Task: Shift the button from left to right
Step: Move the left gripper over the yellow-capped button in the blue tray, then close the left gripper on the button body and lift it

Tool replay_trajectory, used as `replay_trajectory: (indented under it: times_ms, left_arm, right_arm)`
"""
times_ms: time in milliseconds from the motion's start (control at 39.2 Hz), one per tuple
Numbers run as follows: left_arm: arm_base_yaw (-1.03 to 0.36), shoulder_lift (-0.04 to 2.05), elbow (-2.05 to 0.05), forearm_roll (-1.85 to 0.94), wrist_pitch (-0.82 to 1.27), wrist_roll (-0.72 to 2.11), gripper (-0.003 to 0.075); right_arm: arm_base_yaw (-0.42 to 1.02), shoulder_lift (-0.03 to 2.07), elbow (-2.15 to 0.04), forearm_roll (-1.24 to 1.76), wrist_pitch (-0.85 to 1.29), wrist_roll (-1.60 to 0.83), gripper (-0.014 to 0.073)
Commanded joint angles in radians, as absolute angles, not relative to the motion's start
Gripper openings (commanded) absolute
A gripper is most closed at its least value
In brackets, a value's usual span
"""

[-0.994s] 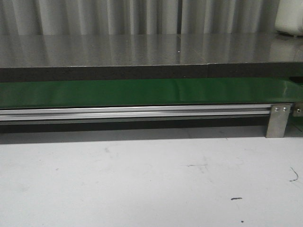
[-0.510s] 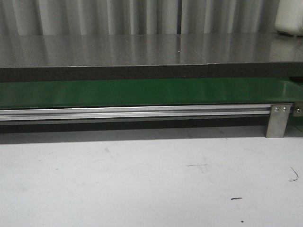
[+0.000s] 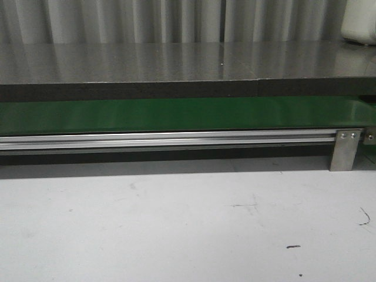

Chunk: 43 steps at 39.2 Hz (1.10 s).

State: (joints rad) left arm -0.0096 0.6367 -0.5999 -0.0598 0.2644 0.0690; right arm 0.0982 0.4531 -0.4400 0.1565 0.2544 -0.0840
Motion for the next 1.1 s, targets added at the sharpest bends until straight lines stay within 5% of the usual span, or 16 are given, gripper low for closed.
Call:
replay_trajectory:
  times_ms: [0,306,510,790,1071]
  left_arm:
    - [-0.007,0.775,-0.732,-0.062,0.254,0.063,0.0669]
    - [0.005,1.147,-1.065,0.068,0.579,0.061,0.0669]
    - [0.155,1.344,-1.283,0.07,0.81,0.035,0.0669]
    - [0.407,1.514,-1.415,0.079,0.831,0.035,0.0669]
    - [0.504,1.674,-1.444,0.14,0.835,0.043,0.0669]
  right_arm:
    - [0.099,0.465,-0.477,0.16,0.168,-0.09,0.0645]
    - [0.099,0.465,-0.477,0.16,0.168,-0.09,0.0645]
    - [0.099,0.465,-0.477,0.16,0.168,-0.09,0.0645]
    - [0.099,0.465,-0.477,0.16,0.168,-0.09,0.0645]
    - [0.099,0.465,-0.477,0.16,0.168,-0.09,0.0645]
